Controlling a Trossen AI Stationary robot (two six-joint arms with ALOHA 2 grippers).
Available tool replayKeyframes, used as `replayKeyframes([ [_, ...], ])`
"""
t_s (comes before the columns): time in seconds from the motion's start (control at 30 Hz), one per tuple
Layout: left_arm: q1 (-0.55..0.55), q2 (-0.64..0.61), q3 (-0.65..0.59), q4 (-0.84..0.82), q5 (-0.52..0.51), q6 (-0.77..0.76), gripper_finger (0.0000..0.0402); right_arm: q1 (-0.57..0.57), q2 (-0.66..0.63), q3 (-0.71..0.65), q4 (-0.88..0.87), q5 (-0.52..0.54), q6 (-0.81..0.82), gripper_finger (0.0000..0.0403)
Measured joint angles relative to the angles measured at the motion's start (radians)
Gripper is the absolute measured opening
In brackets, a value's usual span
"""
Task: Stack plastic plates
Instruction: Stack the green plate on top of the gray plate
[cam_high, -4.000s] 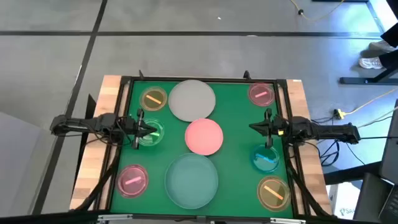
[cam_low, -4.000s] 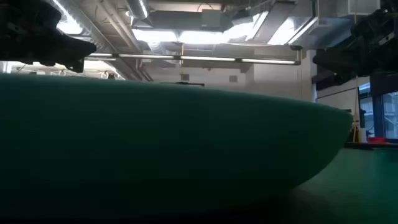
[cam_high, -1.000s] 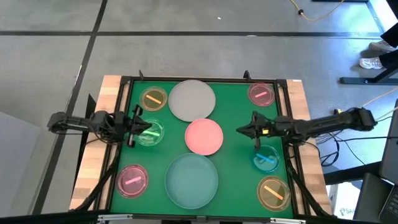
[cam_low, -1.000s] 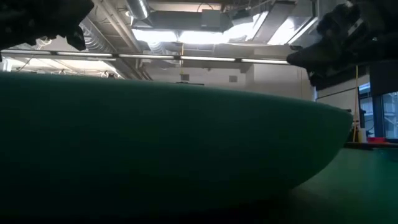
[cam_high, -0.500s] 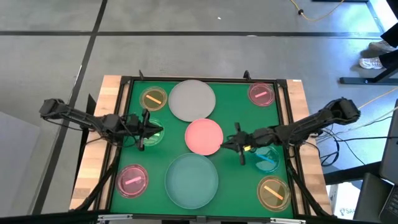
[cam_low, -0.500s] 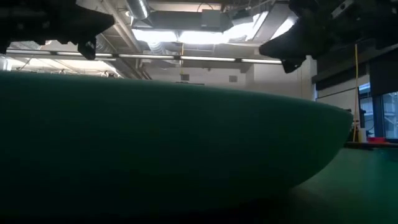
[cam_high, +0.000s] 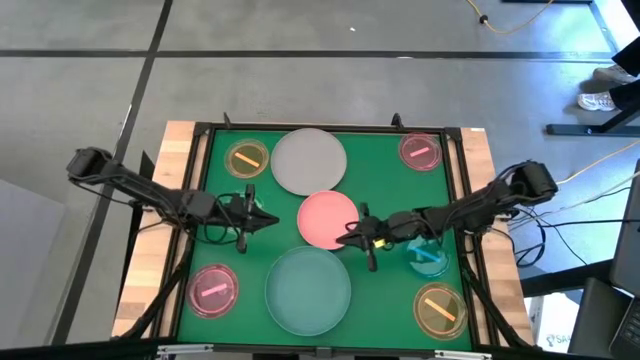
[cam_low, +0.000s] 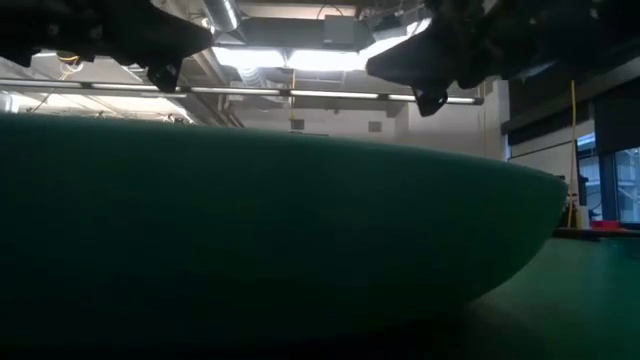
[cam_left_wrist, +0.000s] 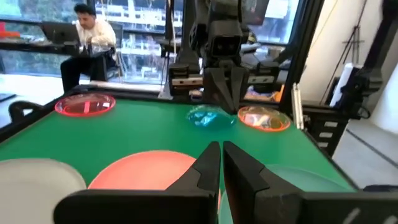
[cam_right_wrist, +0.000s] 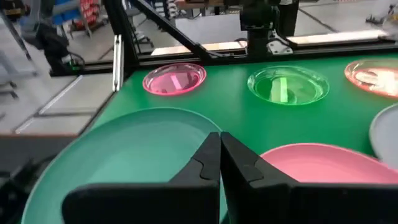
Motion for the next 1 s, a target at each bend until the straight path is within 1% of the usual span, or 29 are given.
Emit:
replayKeyframes([
  [0.1, 0.0, 0.036, 0.017, 0.002, 0.0, 0.0, 0.0011, -0.001, 0.048, 0.029, -0.003, 0.01, 0.054, 0.0008],
  [0.17, 0.0, 0.054, 0.026, 0.002, 0.001, 0.0, 0.0011, -0.001, 0.079, 0.061, -0.05, 0.006, 0.058, 0.0027],
  [0.23, 0.0, 0.063, 0.03, 0.001, 0.005, 0.0, 0.0011, 0.001, 0.109, 0.109, -0.127, -0.005, 0.059, 0.0057],
  [0.37, 0.0, 0.068, 0.032, 0.0, 0.006, -0.01, 0.0011, 0.001, 0.167, 0.231, -0.428, -0.061, 0.097, 0.0125],
  [0.43, 0.0, 0.067, 0.032, -0.001, 0.007, -0.067, 0.0011, 0.001, 0.2, 0.294, -0.597, -0.063, 0.108, 0.0154],
  [0.5, 0.0, 0.064, 0.032, -0.003, 0.007, -0.089, 0.0011, 0.001, 0.23, 0.345, -0.713, -0.063, 0.112, 0.0176],
  [0.57, 0.0, 0.063, 0.032, -0.005, 0.009, -0.082, 0.0011, 0.001, 0.251, 0.384, -0.787, -0.063, 0.116, 0.0193],
  [0.73, 0.009, 0.063, 0.032, -0.009, 0.065, -0.076, 0.0011, 0.005, 0.258, 0.434, -0.828, -0.088, 0.142, 0.0212],
  [0.87, 0.021, 0.063, 0.032, -0.01, 0.106, -0.079, 0.0011, 0.033, 0.257, 0.463, -0.889, -0.055, 0.165, 0.0212],
  [1.0, 0.021, 0.063, 0.032, -0.017, 0.112, -0.074, 0.0011, 0.056, 0.257, 0.466, -0.879, -0.053, 0.166, 0.0209],
])
